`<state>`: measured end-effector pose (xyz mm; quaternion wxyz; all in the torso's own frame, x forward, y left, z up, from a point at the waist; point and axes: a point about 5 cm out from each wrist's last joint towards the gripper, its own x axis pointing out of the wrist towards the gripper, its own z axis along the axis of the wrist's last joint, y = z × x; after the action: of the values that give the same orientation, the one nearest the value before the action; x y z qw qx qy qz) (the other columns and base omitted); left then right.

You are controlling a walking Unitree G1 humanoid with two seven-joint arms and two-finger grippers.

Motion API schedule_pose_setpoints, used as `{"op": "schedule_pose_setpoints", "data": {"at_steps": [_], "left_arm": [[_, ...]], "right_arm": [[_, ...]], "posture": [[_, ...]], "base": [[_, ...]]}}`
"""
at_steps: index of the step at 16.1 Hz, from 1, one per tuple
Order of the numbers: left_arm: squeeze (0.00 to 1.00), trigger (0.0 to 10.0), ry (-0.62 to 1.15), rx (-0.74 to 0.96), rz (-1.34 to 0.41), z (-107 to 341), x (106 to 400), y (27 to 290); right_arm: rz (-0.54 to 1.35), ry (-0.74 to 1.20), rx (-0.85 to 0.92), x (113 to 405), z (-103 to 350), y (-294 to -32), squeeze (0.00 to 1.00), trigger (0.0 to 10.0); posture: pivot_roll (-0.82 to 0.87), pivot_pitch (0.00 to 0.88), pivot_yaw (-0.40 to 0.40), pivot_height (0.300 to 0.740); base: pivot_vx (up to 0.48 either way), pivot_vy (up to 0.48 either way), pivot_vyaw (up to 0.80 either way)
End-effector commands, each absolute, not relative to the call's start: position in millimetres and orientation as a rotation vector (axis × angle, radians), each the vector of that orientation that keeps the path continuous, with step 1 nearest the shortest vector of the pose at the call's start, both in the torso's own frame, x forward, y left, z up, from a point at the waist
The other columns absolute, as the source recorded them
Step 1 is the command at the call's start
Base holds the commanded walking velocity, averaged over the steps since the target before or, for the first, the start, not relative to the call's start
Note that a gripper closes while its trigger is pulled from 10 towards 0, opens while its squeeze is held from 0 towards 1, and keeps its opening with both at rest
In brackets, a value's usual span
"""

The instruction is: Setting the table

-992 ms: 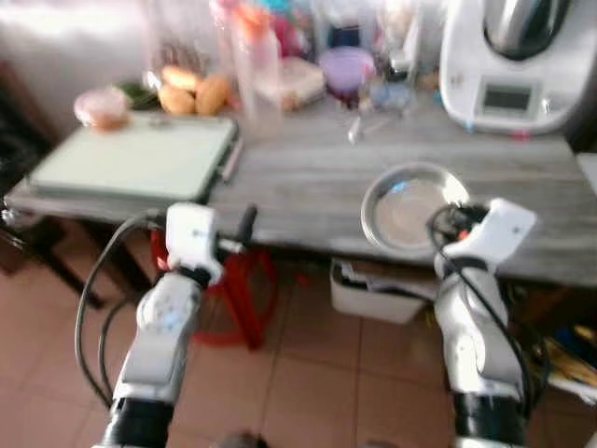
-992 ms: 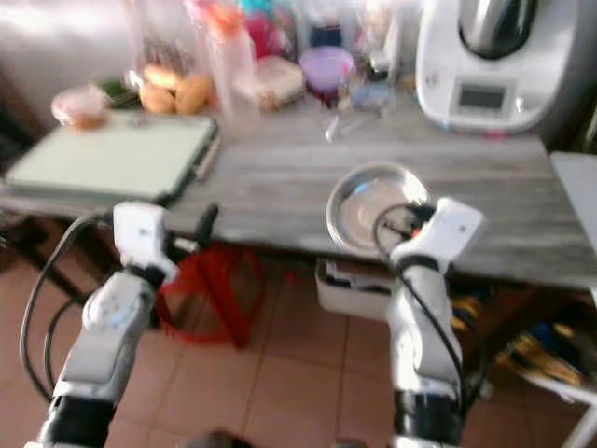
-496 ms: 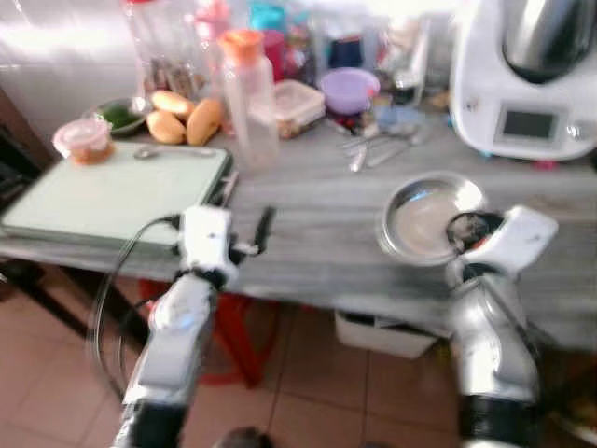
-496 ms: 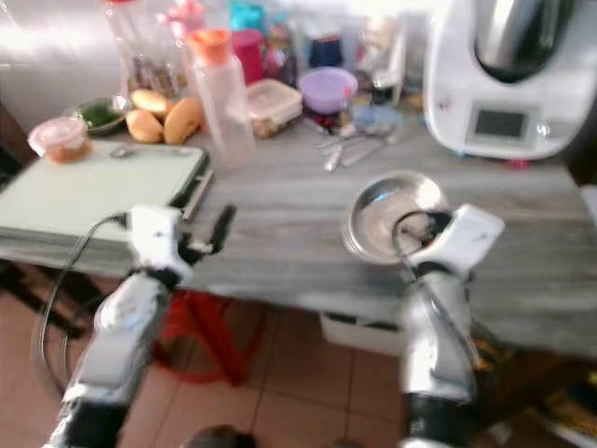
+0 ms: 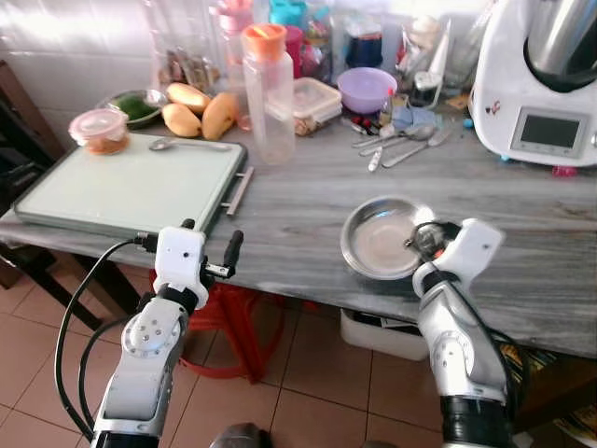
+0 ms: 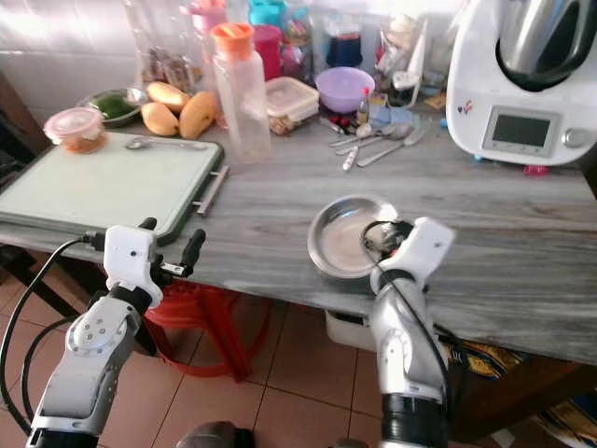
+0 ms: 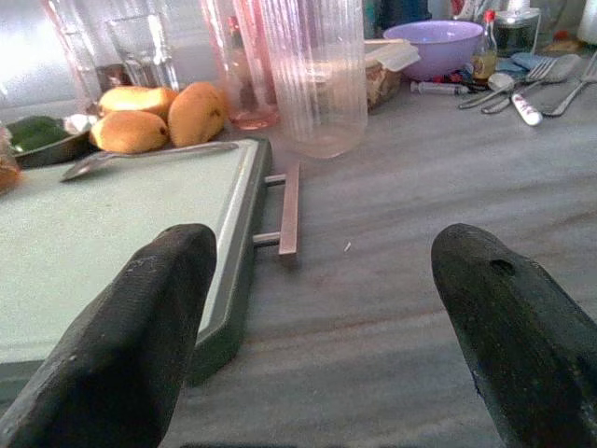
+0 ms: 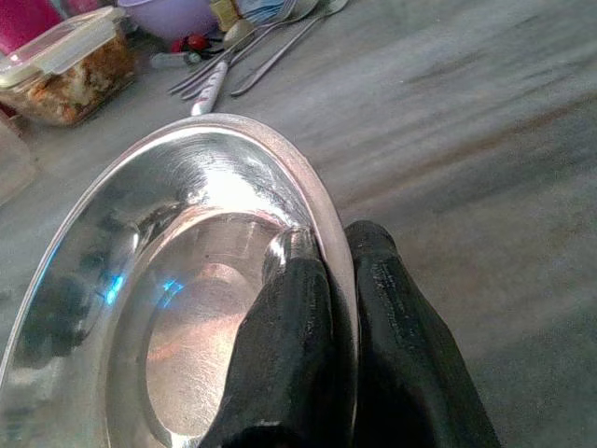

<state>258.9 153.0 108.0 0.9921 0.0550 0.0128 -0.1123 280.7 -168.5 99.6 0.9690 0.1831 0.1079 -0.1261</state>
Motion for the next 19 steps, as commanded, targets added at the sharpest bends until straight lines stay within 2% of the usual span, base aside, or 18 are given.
{"op": "schedule_pose_setpoints", "data": {"at_steps": [1,4,8,10,12,16,19], "left_arm": [[0.0,10.0,0.054,0.096,-0.246,107,257,151],[0.0,10.0,0.051,0.076,-0.312,109,256,147],[0.0,10.0,0.056,0.091,-0.349,110,258,142],[0.0,10.0,0.071,0.027,-0.432,110,252,133],[0.0,10.0,0.064,0.062,-0.448,110,250,130],[0.0,10.0,0.072,0.063,-0.441,110,251,132],[0.0,10.0,0.076,0.069,-0.444,110,251,133]], "right_arm": [[-0.234,0.229,0.387,277,102,-163,0.0,10.0],[-0.236,0.289,0.447,273,95,-162,0.0,10.0],[-0.23,0.327,0.396,273,89,-162,0.0,10.0],[-0.242,0.38,0.422,277,85,-163,0.0,10.0],[-0.181,0.398,0.406,279,86,-158,0.0,10.0],[-0.144,0.507,0.456,263,79,-143,0.0,10.0],[-0.192,0.538,0.474,254,78,-152,0.0,10.0]], "posture": [[0.0,0.003,0.039,0.74],[0.0,0.002,0.046,0.74],[-0.01,0.002,0.047,0.74],[-0.01,0.007,0.045,0.74],[0.0,0.008,0.044,0.74],[0.0,0.011,0.046,0.74],[-0.01,0.012,0.051,0.74]], "base": [[0.0,0.0,0.0],[0.0,0.0,0.0],[0.0,0.0,0.0],[0.0,0.0,0.0],[0.0,0.0,0.0],[0.0,0.0,0.0],[0.0,0.0,0.0]]}}
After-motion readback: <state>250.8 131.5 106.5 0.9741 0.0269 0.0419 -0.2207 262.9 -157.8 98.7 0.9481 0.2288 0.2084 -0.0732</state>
